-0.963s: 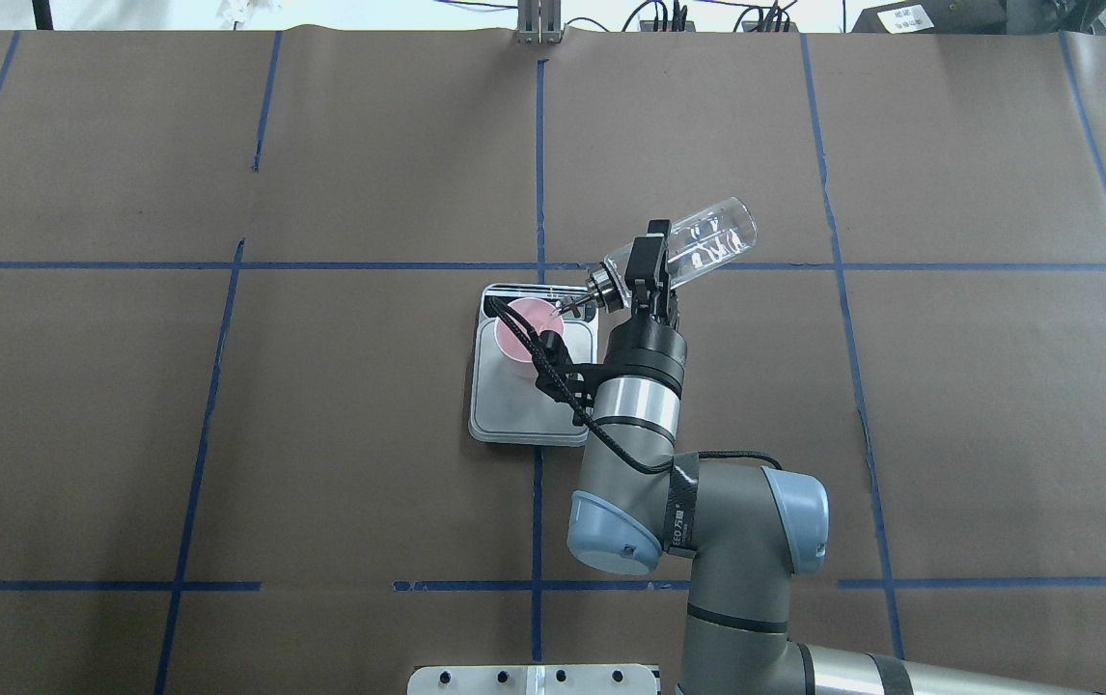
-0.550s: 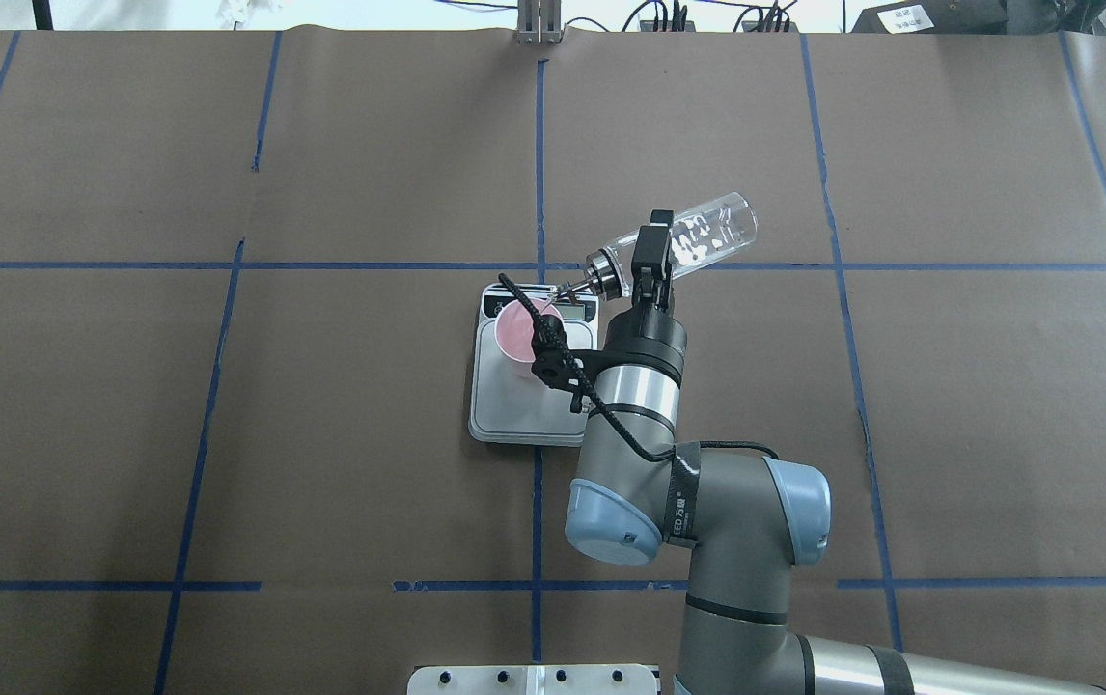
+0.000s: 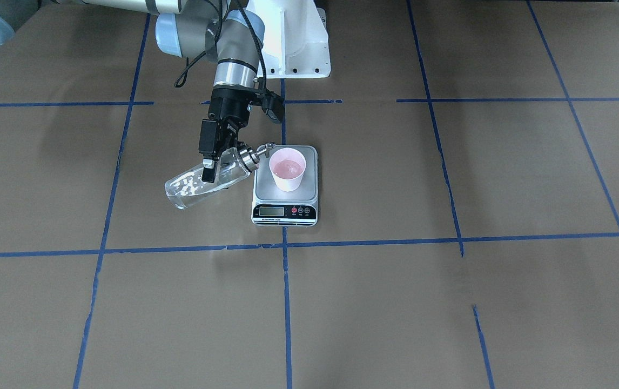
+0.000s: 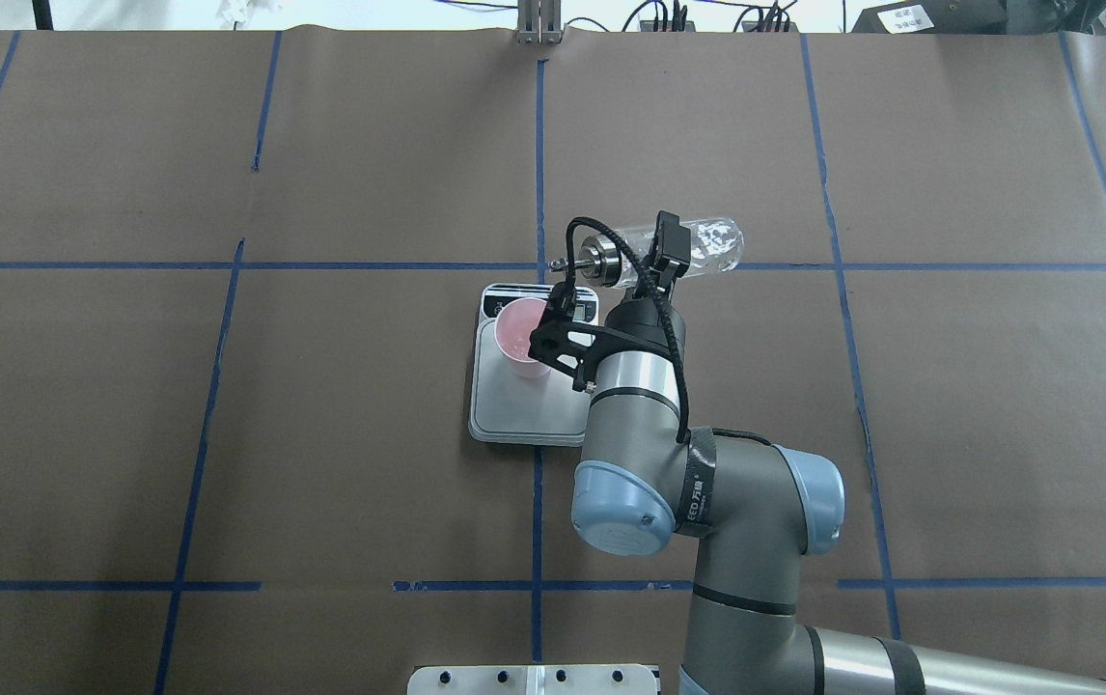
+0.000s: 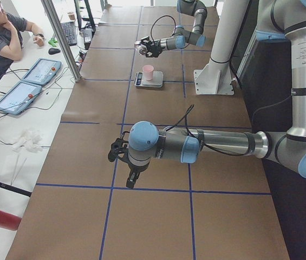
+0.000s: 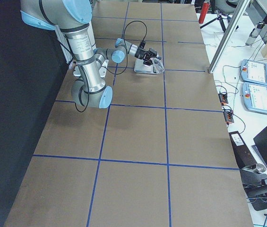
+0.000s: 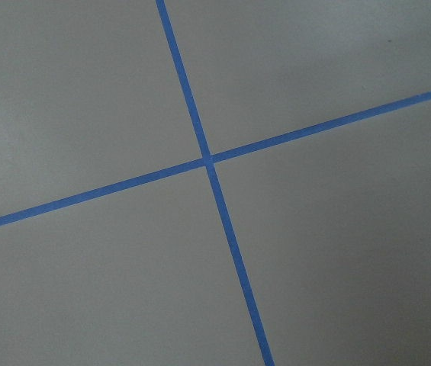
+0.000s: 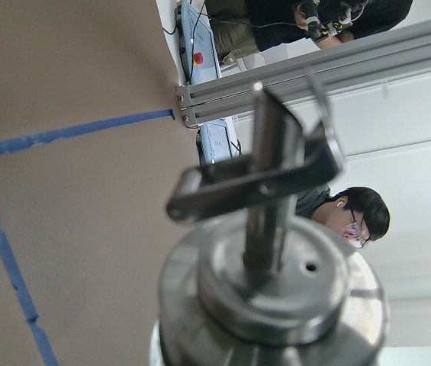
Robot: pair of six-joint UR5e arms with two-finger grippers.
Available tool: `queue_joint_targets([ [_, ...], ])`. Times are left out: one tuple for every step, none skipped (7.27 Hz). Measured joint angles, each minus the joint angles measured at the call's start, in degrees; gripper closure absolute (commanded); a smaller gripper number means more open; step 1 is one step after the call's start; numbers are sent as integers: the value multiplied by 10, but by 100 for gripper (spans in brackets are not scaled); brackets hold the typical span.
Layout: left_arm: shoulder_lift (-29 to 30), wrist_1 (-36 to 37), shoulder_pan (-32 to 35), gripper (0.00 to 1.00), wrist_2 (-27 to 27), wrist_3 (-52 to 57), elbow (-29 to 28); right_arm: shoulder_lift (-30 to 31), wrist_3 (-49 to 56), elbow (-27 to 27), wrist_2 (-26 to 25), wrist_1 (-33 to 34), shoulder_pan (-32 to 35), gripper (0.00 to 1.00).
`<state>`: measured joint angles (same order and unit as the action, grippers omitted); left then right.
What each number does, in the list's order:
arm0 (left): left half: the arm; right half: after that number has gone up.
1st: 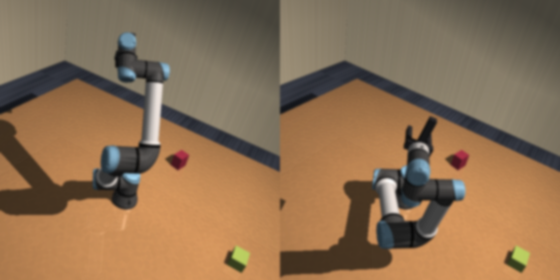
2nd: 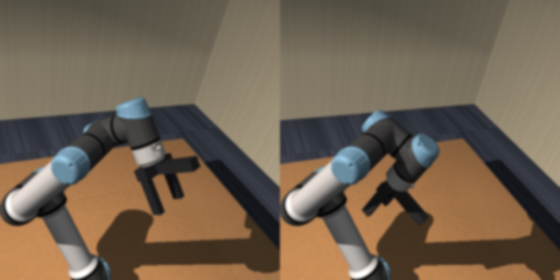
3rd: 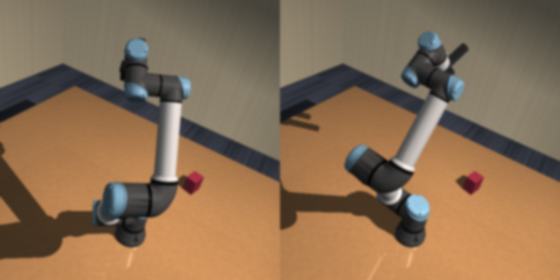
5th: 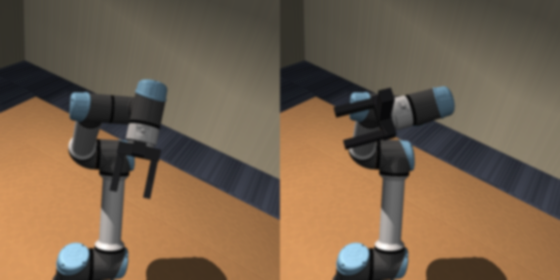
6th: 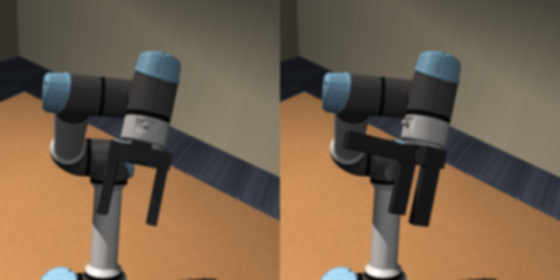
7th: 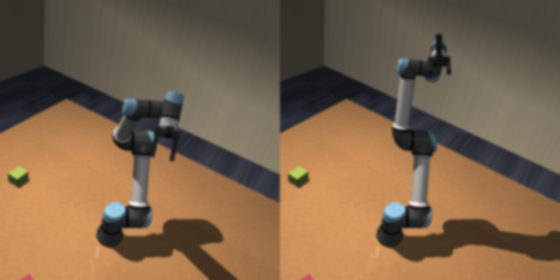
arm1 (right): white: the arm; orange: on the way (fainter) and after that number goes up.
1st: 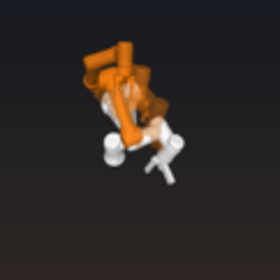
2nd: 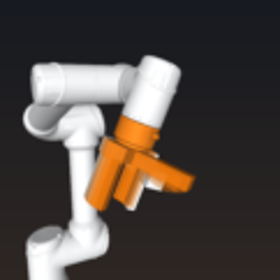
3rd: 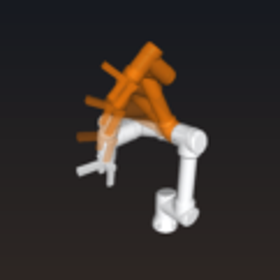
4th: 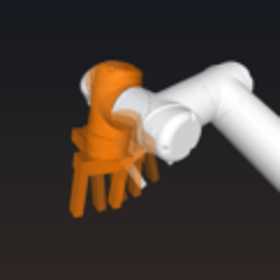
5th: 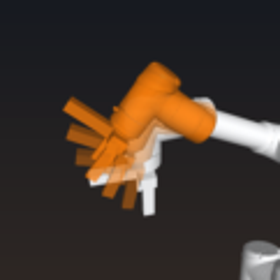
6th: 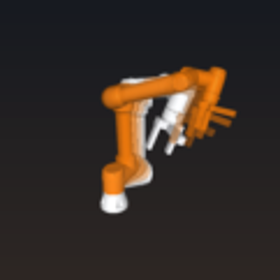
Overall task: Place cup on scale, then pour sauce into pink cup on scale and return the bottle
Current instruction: 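Tilt the bottle upright and carry it back toward its spot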
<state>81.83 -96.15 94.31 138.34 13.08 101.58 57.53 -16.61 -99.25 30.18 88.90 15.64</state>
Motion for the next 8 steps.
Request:
queue_joint_targets([
  [0,0,0,0,0,0,1,5,-69,-19,24,-5,1,100],
  [1,0,0,0,0,-1,2,17,-130,-49,61,-8,5,100],
  [1,-1,0,0,0,-1,3,32,-192,-85,110,-10,15,100],
  [1,-1,0,0,0,-2,4,45,-261,-116,161,-11,26,100],
  [2,-1,0,0,0,-2,4,52,-344,-134,206,-14,37,100],
  [2,-1,0,0,0,-3,4,63,-437,-144,246,-33,46,100],
  [2,-1,0,0,0,-3,4,93,-503,-148,271,-86,51,100],
  [2,-1,0,0,0,-3,4,146,-533,-150,282,-164,53,100],
])
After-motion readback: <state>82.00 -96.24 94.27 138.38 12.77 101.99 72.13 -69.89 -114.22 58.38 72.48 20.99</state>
